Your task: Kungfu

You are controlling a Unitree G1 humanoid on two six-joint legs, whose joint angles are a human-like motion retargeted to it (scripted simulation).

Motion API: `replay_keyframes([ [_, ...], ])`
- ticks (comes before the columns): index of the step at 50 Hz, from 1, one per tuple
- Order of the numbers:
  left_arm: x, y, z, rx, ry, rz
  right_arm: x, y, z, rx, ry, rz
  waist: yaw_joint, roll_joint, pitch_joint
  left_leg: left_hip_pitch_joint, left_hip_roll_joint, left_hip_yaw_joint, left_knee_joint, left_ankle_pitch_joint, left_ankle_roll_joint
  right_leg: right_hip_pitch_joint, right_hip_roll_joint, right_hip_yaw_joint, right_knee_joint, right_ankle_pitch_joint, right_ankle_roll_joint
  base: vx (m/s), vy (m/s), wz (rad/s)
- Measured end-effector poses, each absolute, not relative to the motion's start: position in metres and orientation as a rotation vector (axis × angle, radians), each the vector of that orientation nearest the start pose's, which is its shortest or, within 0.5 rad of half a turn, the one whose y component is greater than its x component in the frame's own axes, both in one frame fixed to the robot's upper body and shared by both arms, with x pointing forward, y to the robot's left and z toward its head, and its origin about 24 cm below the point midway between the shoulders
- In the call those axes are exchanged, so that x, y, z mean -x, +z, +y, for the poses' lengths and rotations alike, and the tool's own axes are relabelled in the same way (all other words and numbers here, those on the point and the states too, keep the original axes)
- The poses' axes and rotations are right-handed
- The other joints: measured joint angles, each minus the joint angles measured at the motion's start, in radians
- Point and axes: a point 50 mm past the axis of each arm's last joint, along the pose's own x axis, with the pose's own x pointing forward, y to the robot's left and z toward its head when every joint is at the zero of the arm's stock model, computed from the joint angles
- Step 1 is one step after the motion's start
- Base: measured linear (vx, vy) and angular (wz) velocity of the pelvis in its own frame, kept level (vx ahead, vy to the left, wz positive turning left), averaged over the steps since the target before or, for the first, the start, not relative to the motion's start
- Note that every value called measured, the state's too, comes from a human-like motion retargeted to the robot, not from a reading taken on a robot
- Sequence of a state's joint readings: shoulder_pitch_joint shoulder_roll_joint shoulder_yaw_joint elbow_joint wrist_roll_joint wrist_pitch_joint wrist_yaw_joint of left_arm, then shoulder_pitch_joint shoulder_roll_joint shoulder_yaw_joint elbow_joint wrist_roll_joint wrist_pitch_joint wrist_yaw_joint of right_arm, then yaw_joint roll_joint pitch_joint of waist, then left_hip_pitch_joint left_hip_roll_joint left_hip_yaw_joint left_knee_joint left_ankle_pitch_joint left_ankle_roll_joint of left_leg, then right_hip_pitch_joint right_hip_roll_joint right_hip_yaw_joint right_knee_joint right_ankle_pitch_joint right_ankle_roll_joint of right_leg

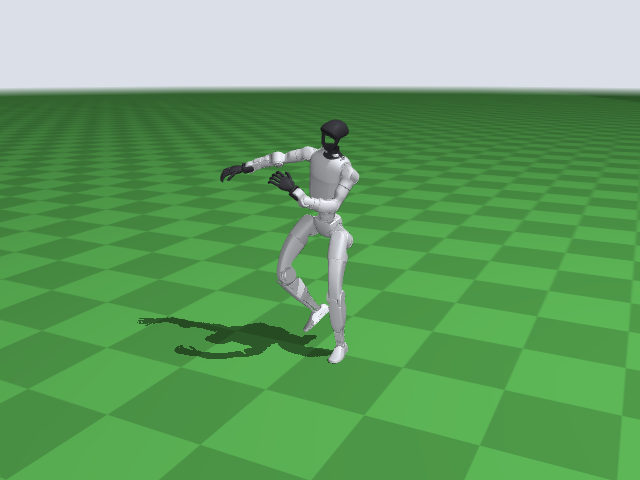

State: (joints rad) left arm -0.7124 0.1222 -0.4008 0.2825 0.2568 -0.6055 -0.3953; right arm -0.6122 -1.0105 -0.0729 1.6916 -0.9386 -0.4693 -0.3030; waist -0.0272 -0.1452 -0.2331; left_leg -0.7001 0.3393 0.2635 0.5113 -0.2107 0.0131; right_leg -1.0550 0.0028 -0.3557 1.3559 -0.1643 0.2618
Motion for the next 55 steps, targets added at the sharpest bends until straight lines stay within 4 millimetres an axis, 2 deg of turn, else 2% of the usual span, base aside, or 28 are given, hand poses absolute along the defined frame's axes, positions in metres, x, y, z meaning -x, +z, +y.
replay_keyframes([
  [2, -0.284, 0.173, 0.0, -0.592, -0.996, -0.911, -0.199, 0.057, -0.453, 1.354, -0.257, 0.716, -0.076, 0.175, -0.001, -0.036, -0.031, -0.114, 0.006, -0.024, 0.097, -0.036, -0.289, 0.042, 0.055, 0.083, -0.026, 0.28, 1.05, 1.67],
  [3, -0.281, 0.167, -0.003, -0.573, -1.004, -0.898, -0.194, 0.053, -0.453, 1.331, -0.251, 0.734, -0.111, 0.235, 0.03, -0.045, -0.047, -0.159, 0.03, -0.028, 0.127, -0.043, -0.45, 0.087, 0.038, 0.167, -0.105, 0.25, 0.57, 2.09],
  [5, -0.277, 0.153, -0.004, -0.574, -1.015, -0.866, -0.183, 0.042, -0.455, 1.283, -0.293, 0.794, -0.165, 0.342, 0.106, -0.047, -0.042, -0.244, 0.062, -0.032, 0.164, -0.032, -0.684, 0.172, -0.189, 0.39, -0.31, 0.13, 0.16, 1.72],
  [7, -0.276, 0.133, 0.004, -0.616, -1.006, -0.807, -0.171, 0.028, -0.456, 1.245, -0.385, 0.872, -0.191, 0.419, 0.154, -0.059, -0.013, -0.3, 0.079, -0.044, 0.174, -0.017, -0.785, 0.283, -0.568, 0.463, -0.462, -0.02, 0.11, 0.53],
  [9, -0.276, 0.107, 0.02, -0.65, -0.969, -0.712, -0.162, 0.013, -0.451, 1.237, -0.472, 0.915, -0.188, 0.461, 0.164, -0.068, 0.017, -0.298, 0.072, -0.059, 0.183, -0.034, -0.809, 0.411, -0.883, 0.433, -0.523, -0.02, 0.17, -0.62],
  [10, -0.275, 0.093, 0.03, -0.659, -0.945, -0.656, -0.158, 0.006, -0.447, 1.244, -0.51, 0.921, -0.183, 0.49, 0.163, -0.084, 0.042, -0.301, 0.064, -0.064, 0.187, -0.036, -0.783, 0.487, -1.008, 0.433, -0.523, -0.03, 0.1, -1.13],
  [12, -0.272, 0.065, 0.05, -0.648, -0.898, -0.522, -0.149, -0.008, -0.439, 1.278, -0.572, 0.924, -0.167, 0.546, 0.176, -0.128, 0.105, -0.324, 0.078, -0.064, 0.193, -0.045, -0.683, 0.623, -1.073, 0.473, -0.449, -0.05, -0.05, -1.11],
  [13, -0.269, 0.052, 0.058, -0.632, -0.88, -0.458, -0.143, -0.014, -0.436, 1.291, -0.606, 0.933, -0.154, 0.553, 0.187, -0.14, 0.12, -0.323, 0.104, -0.072, 0.207, -0.088, -0.703, 0.582, -1.02, 0.452, -0.428, 0.0, -0.18, -0.71],
  [15, -0.265, 0.029, 0.074, -0.606, -0.846, -0.329, -0.129, -0.026, -0.428, 1.302, -0.724, 0.933, -0.149, 0.552, 0.202, -0.167, 0.138, -0.314, 0.135, -0.087, 0.233, -0.162, -0.747, 0.392, -0.787, 0.386, -0.505, 0.0, -0.25, -0.17],
  [17, -0.266, 0.011, 0.097, -0.606, -0.829, -0.207, -0.114, -0.049, -0.409, 1.25, -0.701, 0.928, -0.166, 0.55, 0.222, -0.194, 0.143, -0.358, 0.154, -0.083, 0.21, -0.169, -0.729, 0.307, -0.54, 0.364, -0.496, 0.01, -0.27, 0.48],
  [18, -0.266, 0.003, 0.108, -0.611, -0.82, -0.148, -0.105, -0.06, -0.4, 1.227, -0.655, 0.944, -0.173, 0.535, 0.224, -0.196, 0.13, -0.364, 0.162, -0.077, 0.201, -0.161, -0.702, 0.287, -0.437, 0.367, -0.464, 0.14, -0.29, 0.64],
  [23, -0.245, -0.034, 0.163, -0.672, -0.715, 0.091, -0.043, -0.115, -0.345, 1.054, -0.456, 1.159, -0.161, 0.337, 0.127, -0.113, 0.044, -0.24, 0.093, -0.065, 0.16, -0.096, -0.526, 0.174, -0.187, 0.32, -0.248, 0.2, -0.33, 0.31],
  [25, -0.233, -0.044, 0.182, -0.667, -0.645, 0.164, -0.024, -0.129, -0.323, 0.99, -0.395, 1.214, -0.152, 0.237, 0.087, -0.045, 0.006, -0.166, 0.03, -0.071, 0.128, -0.053, -0.469, 0.098, -0.185, 0.283, -0.17, 0.14, -0.28, -0.03],
  [28, -0.216, -0.054, 0.214, -0.627, -0.534, 0.256, -0.002, -0.141, -0.295, 0.928, -0.305, 1.248, -0.151, 0.109, 0.011, 0.032, -0.06, -0.073, -0.069, -0.071, 0.063, -0.008, -0.295, 0.084, -0.305, 0.218, -0.014, 0.1, -0.33, -0.31],
  [30, -0.209, -0.056, 0.236, -0.606, -0.461, 0.307, 0.006, -0.148, -0.279, 0.887, -0.23, 1.26, -0.139, 0.044, -0.043, 0.03, -0.063, -0.023, -0.092, -0.074, 0.02, -0.005, -0.176, 0.077, -0.401, 0.188, 0.0, 0.08, -0.56, -0.6],
  [31, -0.204, -0.059, 0.241, -0.589, -0.44, 0.331, 0.013, -0.15, -0.273, 0.873, -0.198, 1.275, -0.133, 0.023, -0.065, 0.037, -0.084, 0.0, -0.101, -0.075, 0.016, 0.009, -0.166, 0.087, -0.445, 0.188, 0.0, 0.19, -0.38, -0.22],
  [33, -0.194, -0.07, 0.241, -0.541, -0.405, 0.38, 0.028, -0.151, -0.266, 0.851, -0.146, 1.312, -0.121, -0.012, -0.091, 0.078, -0.147, 0.045, -0.133, -0.077, 0.023, 0.057, -0.195, 0.129, -0.526, 0.198, 0.0, 0.29, -0.15, 0.25],
  [35, -0.19, -0.082, 0.228, -0.465, -0.381, 0.41, 0.034, -0.151, -0.267, 0.836, -0.125, 1.334, -0.13, -0.023, -0.071, 0.154, -0.225, 0.068, -0.186, -0.075, 0.035, 0.121, -0.283, 0.163, -0.584, 0.199, -0.016, 0.19, -0.16, 0.59],
  [37, -0.194, -0.087, 0.214, -0.402, -0.373, 0.399, 0.023, -0.151, -0.269, 0.819, -0.114, 1.301, -0.147, 0.008, -0.039, 0.204, -0.24, 0.071, -0.223, -0.063, 0.026, 0.17, -0.332, 0.15, -0.667, 0.212, -0.076, -0.02, -0.11, 0.35],
  [40, -0.205, -0.087, 0.192, -0.381, -0.41, 0.365, -0.007, -0.15, -0.275, 0.808, -0.085, 1.189, -0.181, 0.069, 0.003, 0.264, -0.241, 0.081, -0.253, -0.053, 0.005, 0.221, -0.381, 0.166, -0.815, 0.245, -0.159, -0.02, -0.34, 0.0],
  [43, -0.22, -0.082, 0.169, -0.455, -0.514, 0.312, -0.049, -0.145, -0.278, 0.813, -0.046, 1.028, -0.188, 0.119, 0.059, 0.343, -0.226, 0.116, -0.277, -0.057, -0.022, 0.286, -0.439, 0.105, -0.973, 0.24, -0.259, -0.04, -0.27, -0.43],
  [46, -0.237, -0.073, 0.149, -0.551, -0.626, 0.249, -0.095, -0.136, -0.277, 0.856, -0.004, 0.858, -0.183, 0.168, 0.083, 0.393, -0.186, 0.164, -0.28, -0.073, -0.067, 0.318, -0.463, 0.006, -1.088, 0.156, -0.359, -0.01, -0.63, -0.75],
  [47, -0.242, -0.071, 0.143, -0.582, -0.662, 0.228, -0.109, -0.132, -0.276, 0.869, 0.008, 0.804, -0.182, 0.177, 0.084, 0.404, -0.177, 0.181, -0.273, -0.083, -0.083, 0.32, -0.466, -0.01, -1.112, 0.13, -0.369, 0.09, -0.53, -0.67],
  [48, -0.246, -0.068, 0.136, -0.613, -0.701, 0.207, -0.123, -0.128, -0.273, 0.878, 0.02, 0.75, -0.187, 0.177, 0.084, 0.417, -0.18, 0.195, -0.259, -0.1, -0.1, 0.329, -0.475, -0.017, -1.129, 0.12, -0.328, 0.13, -0.66, -0.38],
  [50, -0.253, -0.063, 0.123, -0.679, -0.778, 0.162, -0.151, -0.118, -0.267, 0.882, 0.041, 0.634, -0.199, 0.159, 0.08, 0.44, -0.205, 0.221, -0.224, -0.14, -0.128, 0.332, -0.522, -0.067, -1.142, 0.209, -0.231, 0.17, -0.77, -0.05],
  [52, -0.26, -0.058, 0.106, -0.748, -0.831, 0.112, -0.182, -0.103, -0.262, 0.861, 0.063, 0.517, -0.194, 0.144, 0.05, 0.419, -0.236, 0.239, -0.193, -0.164, -0.146, 0.207, -0.56, 0.035, -1.072, 0.314, -0.165, 0.05, -0.71, -0.09],
  [53, -0.267, -0.053, 0.095, -0.782, -0.836, 0.077, -0.203, -0.091, -0.26, 0.852, 0.071, 0.447, -0.182, 0.137, 0.045, 0.403, -0.257, 0.248, -0.19, -0.165, -0.153, 0.104, -0.564, 0.108, -0.988, 0.28, -0.17, -0.21, -0.5, -0.61],
  [55, -0.285, -0.037, 0.078, -0.822, -0.809, 0.002, -0.251, -0.059, -0.249, 0.851, 0.125, 0.275, -0.191, 0.174, 0.124, 0.42, -0.254, 0.228, -0.196, -0.167, -0.168, 0.021, -0.532, 0.178, -0.91, 0.254, -0.181, -0.35, -0.32, -1.07],
])
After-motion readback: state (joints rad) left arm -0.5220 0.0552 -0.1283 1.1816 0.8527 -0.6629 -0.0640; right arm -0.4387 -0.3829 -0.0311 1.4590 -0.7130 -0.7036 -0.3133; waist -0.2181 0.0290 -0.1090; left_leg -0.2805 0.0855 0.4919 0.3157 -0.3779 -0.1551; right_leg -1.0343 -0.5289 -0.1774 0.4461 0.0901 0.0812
